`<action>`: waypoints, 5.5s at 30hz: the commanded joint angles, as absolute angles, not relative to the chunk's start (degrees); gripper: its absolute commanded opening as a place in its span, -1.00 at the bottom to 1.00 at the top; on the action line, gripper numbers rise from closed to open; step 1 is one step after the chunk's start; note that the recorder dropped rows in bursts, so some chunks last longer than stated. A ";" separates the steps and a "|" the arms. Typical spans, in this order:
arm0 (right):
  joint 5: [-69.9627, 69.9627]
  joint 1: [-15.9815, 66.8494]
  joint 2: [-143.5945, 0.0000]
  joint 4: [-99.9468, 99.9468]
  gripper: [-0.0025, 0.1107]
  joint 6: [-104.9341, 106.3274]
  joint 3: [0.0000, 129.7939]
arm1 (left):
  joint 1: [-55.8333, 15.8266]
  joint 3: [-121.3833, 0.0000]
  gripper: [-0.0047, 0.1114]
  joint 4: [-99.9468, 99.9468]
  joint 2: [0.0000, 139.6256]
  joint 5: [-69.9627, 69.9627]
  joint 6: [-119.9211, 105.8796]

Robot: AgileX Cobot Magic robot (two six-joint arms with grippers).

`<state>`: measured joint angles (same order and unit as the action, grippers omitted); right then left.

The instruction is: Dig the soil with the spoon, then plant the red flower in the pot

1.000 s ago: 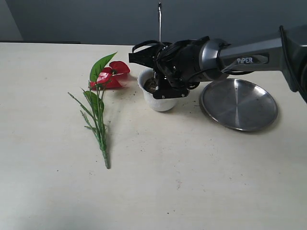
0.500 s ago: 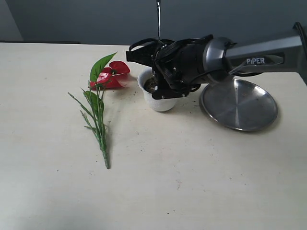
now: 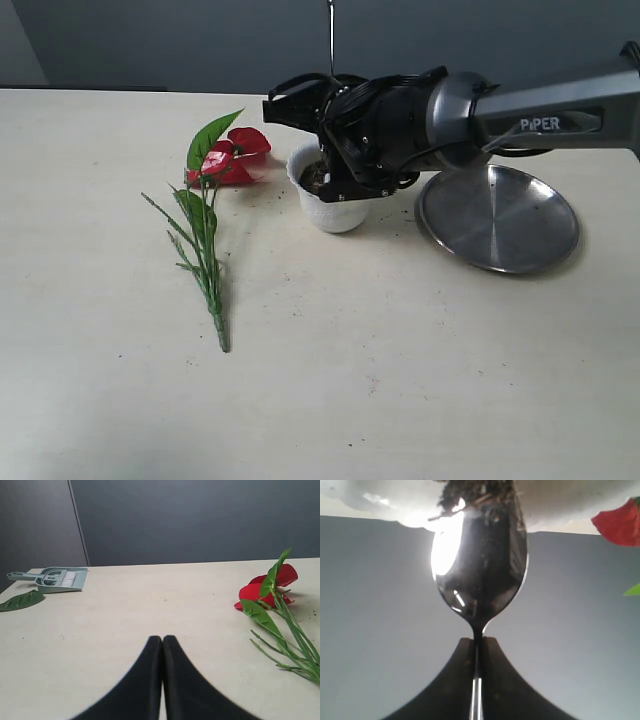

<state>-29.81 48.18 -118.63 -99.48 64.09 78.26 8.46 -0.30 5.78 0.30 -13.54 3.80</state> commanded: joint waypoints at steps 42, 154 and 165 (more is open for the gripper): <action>-28.51 49.30 -121.54 -99.93 -0.97 65.99 77.02 | 8.50 0.00 -0.91 5.66 0.00 -13.65 3.92; -29.73 48.48 -122.74 -98.28 -0.97 66.46 78.53 | 8.50 0.00 -0.91 5.66 0.00 -13.65 3.92; -32.16 49.99 -120.06 -97.08 -0.97 66.46 78.49 | 8.50 0.00 -0.91 5.66 0.00 -13.65 3.92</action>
